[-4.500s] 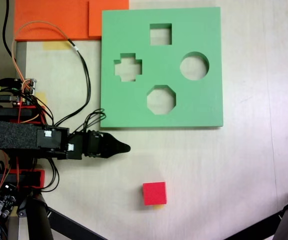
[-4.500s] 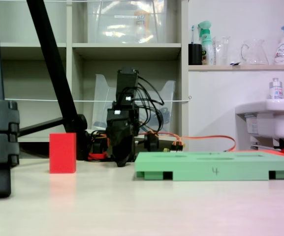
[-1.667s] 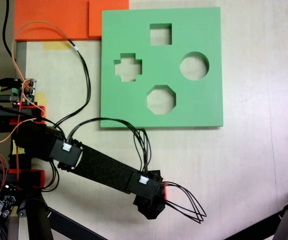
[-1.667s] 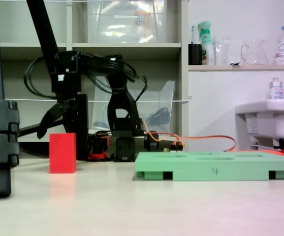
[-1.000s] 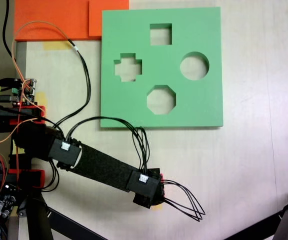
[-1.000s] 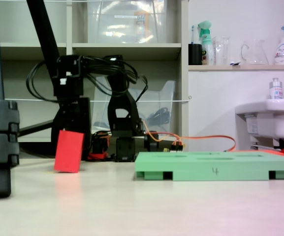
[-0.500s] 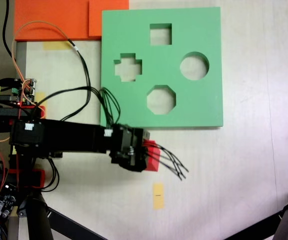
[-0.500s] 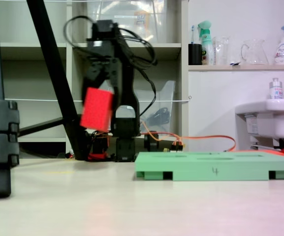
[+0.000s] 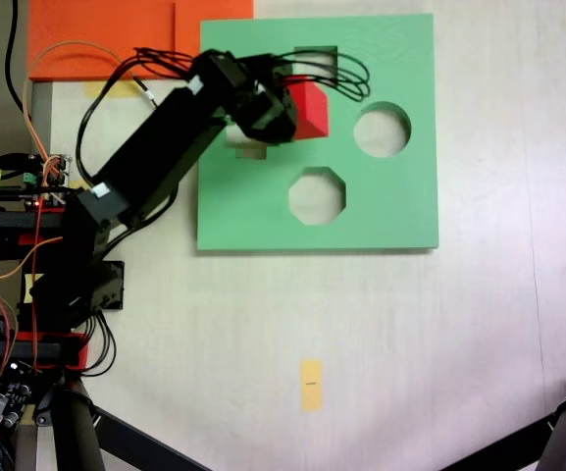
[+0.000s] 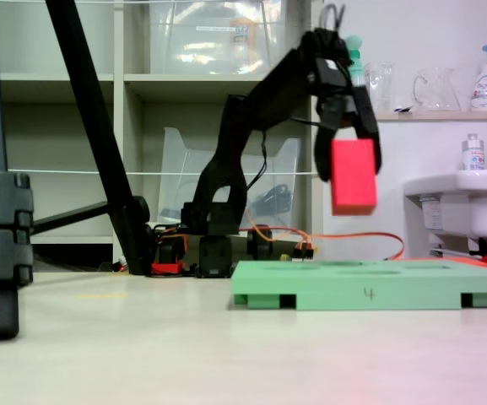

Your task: Put the square block into the corresponding hole

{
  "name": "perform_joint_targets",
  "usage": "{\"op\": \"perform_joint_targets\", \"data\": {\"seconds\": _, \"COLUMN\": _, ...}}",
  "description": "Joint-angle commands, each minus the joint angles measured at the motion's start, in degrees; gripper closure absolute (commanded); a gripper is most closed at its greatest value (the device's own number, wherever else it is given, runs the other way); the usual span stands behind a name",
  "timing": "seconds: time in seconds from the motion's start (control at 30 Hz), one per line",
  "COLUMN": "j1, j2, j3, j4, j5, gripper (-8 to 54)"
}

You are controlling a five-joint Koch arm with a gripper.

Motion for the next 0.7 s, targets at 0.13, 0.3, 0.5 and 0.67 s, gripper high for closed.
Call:
{"op": "perform_joint_targets", "data": {"seconds": 0.13, "j1": -5.7, "j2": -7.2, "j3": -11.2, "j4": 1.6, "j5": 13.8, "gripper": 28.3}}
{"op": "perform_joint_targets", "data": {"seconds": 0.3, "j1": -7.3, "j2": -9.8, "j3": -11.8, "j4": -3.4, "j5": 15.0, "gripper": 28.4}}
{"op": "perform_joint_targets", "data": {"seconds": 0.5, "j1": -8.2, "j2": -11.1, "j3": -11.9, "j4": -8.0, "j5": 14.8, "gripper": 28.4}}
{"op": "perform_joint_targets", "data": {"seconds": 0.67, "j1": -8.3, "j2": -12.4, "j3": -12.3, "j4": -11.8, "j5": 12.8, "gripper": 28.4}}
